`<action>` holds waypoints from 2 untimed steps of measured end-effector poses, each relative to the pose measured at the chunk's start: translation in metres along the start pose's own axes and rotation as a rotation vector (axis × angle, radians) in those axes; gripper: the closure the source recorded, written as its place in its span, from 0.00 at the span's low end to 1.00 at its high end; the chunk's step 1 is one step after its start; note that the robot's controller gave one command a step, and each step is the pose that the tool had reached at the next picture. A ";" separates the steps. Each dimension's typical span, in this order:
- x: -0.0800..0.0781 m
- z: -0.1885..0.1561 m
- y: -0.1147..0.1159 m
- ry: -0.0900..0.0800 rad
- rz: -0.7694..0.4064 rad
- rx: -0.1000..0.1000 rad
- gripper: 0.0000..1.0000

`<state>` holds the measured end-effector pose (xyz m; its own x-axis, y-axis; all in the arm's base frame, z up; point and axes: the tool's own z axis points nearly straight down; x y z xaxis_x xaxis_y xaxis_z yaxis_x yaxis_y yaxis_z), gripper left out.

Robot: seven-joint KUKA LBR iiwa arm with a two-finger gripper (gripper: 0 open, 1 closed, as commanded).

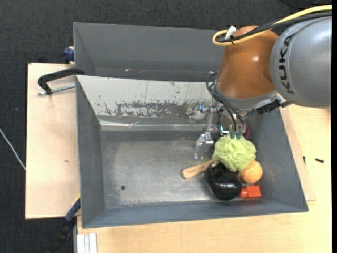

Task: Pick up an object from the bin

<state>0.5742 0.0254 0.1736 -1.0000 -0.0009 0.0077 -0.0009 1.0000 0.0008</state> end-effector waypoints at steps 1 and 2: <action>-0.002 -0.004 0.000 -0.008 0.001 0.000 0.00; 0.022 0.042 -0.020 -0.010 -0.144 0.001 0.00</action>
Offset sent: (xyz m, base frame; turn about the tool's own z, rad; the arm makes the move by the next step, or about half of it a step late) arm -0.0549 -0.0470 -0.1036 -0.3240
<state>0.5519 0.0058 0.1315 -0.9896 -0.1440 -0.0029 -0.1440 0.9896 0.0005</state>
